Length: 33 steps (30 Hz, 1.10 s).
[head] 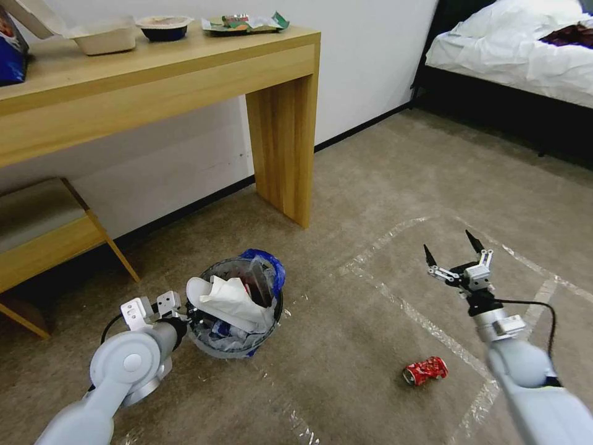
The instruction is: Pick up the trash bin and place the garbage on the floor into it.
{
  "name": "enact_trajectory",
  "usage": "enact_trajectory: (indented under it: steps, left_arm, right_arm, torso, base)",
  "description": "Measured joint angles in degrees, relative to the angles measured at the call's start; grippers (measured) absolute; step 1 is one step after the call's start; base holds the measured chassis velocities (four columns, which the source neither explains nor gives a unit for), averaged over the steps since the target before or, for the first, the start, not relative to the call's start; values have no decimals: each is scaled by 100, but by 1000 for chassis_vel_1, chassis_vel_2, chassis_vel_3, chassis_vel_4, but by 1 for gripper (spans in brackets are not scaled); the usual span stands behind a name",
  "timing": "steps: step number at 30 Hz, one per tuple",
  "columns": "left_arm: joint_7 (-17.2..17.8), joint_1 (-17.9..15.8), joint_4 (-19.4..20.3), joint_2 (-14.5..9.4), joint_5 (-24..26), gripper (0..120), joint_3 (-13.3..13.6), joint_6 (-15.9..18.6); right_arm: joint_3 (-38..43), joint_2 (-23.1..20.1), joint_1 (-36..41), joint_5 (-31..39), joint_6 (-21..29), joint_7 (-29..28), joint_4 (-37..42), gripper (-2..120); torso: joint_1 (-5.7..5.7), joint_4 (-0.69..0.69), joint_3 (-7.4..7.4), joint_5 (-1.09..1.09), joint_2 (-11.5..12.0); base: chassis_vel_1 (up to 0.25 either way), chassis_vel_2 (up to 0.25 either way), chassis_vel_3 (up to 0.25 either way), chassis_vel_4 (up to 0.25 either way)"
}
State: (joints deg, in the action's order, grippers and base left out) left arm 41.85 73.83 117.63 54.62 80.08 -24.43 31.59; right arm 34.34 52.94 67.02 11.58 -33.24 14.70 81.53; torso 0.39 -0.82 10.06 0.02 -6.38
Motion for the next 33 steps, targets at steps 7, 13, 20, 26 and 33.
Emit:
enact_trajectory:
  steps: [7, 13, 20, 26, 33]
  left_arm:
    - [-1, -37, 13, 11, 13, 0, 3, 6]
    - [-2, -53, 19, 27, 18, 0, 17, 7]
    - [-7, -91, 30, -5, 45, 0, 41, 8]
    - [-6, -116, -1, -21, 64, 0, 94, 10]
    - [-3, -109, -8, 8, 42, 0, 148, 13]
  right_arm:
    - [-988, -1235, -796, -70, -572, 1839, -1446, 100]
    - [-2061, -1686, -1485, 34, -768, 3368, -2408, 100]
    - [-2316, -1670, -1895, -435, -903, 4586, -3059, 100]
    - [-2319, -1743, -1919, -884, -1161, 5097, -3444, 100]
    - [-2316, -1702, -2028, -1516, -1321, 5243, -3520, 100]
  torso:
    - [0, 1, 1, 0, -1]
    - [0, -1, 1, 0, -1]
    - [0, 2, 1, 0, -1]
    - [0, -1, 1, -1, -1]
    - [0, 1, 1, -2, -1]
  base:
    - [0, 0, 0, 0]
    - [0, 0, 0, 0]
    - [0, 0, 0, 0]
    - [0, 0, 0, 0]
    - [0, 0, 0, 0]
